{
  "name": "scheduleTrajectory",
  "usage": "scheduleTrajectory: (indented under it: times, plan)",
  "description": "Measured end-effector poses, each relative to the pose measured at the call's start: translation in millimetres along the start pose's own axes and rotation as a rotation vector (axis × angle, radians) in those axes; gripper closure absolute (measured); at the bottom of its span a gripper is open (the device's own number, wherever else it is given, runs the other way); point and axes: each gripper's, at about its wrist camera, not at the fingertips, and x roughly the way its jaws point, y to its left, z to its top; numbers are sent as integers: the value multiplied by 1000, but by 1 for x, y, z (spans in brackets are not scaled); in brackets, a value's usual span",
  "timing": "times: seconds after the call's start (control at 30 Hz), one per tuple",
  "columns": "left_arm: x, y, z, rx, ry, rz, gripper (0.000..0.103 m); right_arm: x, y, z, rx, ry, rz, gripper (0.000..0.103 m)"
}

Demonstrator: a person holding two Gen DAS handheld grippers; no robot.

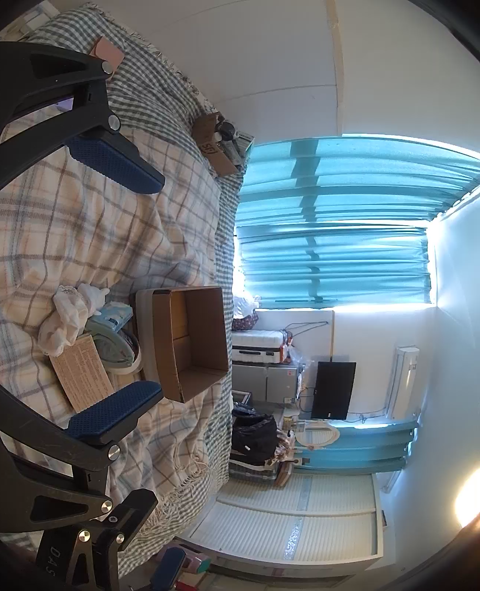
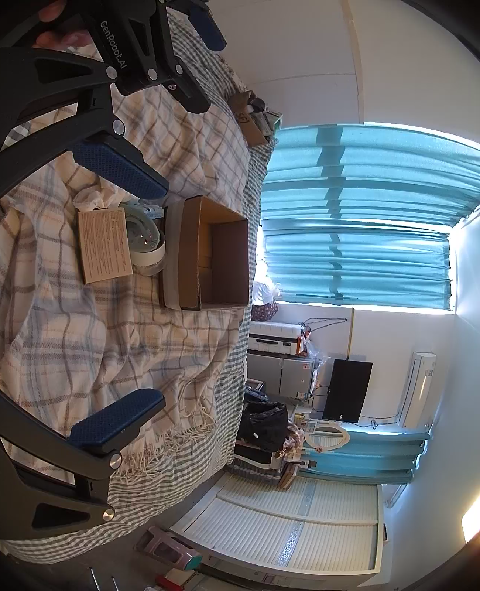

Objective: Organize objects
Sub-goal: 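Move both tools toward the items lying beside the cardboard box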

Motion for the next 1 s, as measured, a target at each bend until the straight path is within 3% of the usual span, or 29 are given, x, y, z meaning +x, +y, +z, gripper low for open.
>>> scheduleTrajectory:
  times: [0.57,1.0]
  plan:
    - [9,2,-6,-2,35,10,0,3,0,-2,10,6,27,0]
    - [56,2,-24,16,127,26,4,49,8,-9,-53,57,31,0]
